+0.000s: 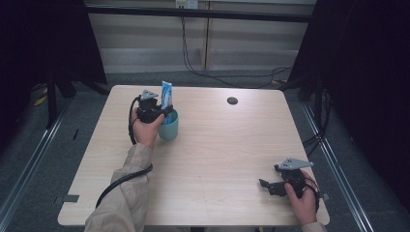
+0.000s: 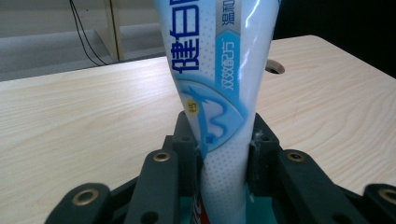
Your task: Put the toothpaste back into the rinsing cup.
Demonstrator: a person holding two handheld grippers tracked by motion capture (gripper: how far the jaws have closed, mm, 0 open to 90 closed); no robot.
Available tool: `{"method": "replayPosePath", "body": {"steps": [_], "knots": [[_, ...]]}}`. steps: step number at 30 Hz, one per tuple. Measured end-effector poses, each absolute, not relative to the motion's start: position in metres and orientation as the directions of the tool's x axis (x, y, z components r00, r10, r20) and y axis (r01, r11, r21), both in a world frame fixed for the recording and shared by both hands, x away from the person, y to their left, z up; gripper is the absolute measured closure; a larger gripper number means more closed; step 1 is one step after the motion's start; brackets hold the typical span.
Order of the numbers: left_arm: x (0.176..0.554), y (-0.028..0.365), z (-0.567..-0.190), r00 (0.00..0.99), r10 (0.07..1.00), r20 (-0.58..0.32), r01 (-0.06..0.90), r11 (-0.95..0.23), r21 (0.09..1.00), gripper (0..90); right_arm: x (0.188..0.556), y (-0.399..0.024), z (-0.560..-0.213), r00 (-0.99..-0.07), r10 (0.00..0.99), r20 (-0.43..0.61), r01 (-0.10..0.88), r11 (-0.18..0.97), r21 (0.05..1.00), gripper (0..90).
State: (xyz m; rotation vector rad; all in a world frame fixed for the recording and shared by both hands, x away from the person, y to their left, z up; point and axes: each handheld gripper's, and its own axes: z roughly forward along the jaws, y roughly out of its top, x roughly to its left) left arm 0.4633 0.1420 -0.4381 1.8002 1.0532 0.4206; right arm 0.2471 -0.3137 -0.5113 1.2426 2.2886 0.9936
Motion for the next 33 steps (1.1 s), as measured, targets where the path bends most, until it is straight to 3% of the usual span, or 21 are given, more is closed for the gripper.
{"method": "replayPosePath", "body": {"steps": [33], "knots": [[0.448, 0.139, -0.432, 0.594, 0.797, -0.112, 0.446, -0.21, 0.87, 68.4, 0.247, -0.313, -0.511, -0.551, 0.834, 0.025, 0.59, 0.368, 0.719, 13.1]]}}
